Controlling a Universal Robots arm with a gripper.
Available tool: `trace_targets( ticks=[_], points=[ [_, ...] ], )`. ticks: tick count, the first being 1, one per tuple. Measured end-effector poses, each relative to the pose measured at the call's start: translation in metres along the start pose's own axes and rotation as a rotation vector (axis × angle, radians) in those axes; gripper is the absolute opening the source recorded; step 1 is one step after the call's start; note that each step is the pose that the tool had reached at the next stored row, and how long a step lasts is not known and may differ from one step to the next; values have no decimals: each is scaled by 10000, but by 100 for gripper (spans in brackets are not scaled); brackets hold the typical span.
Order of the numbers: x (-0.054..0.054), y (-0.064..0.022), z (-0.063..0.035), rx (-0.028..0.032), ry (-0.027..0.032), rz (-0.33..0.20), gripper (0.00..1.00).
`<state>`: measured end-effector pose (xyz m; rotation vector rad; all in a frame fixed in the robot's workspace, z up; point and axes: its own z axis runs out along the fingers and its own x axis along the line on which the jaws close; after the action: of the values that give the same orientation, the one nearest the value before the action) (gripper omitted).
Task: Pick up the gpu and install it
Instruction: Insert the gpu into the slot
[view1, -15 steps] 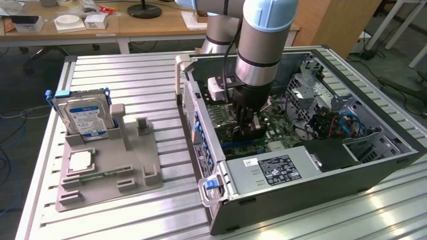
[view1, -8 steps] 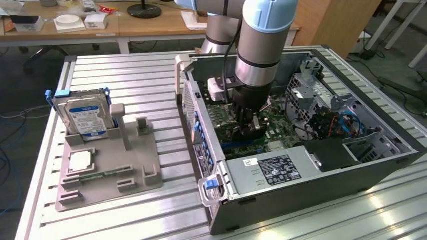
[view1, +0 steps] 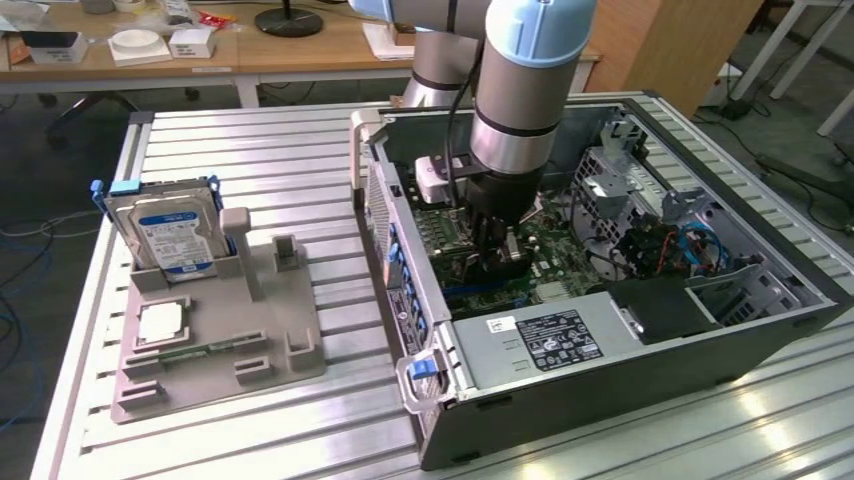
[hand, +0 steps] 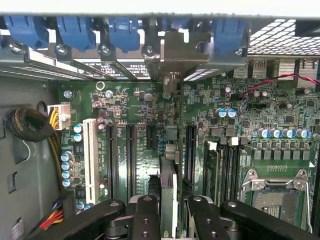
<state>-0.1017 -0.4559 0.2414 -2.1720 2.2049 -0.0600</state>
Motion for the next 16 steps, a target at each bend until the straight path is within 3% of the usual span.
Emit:
trace_targets(
  ticks=[16],
  points=[
    [0,4,24,-15,0,0,26]
  ],
)
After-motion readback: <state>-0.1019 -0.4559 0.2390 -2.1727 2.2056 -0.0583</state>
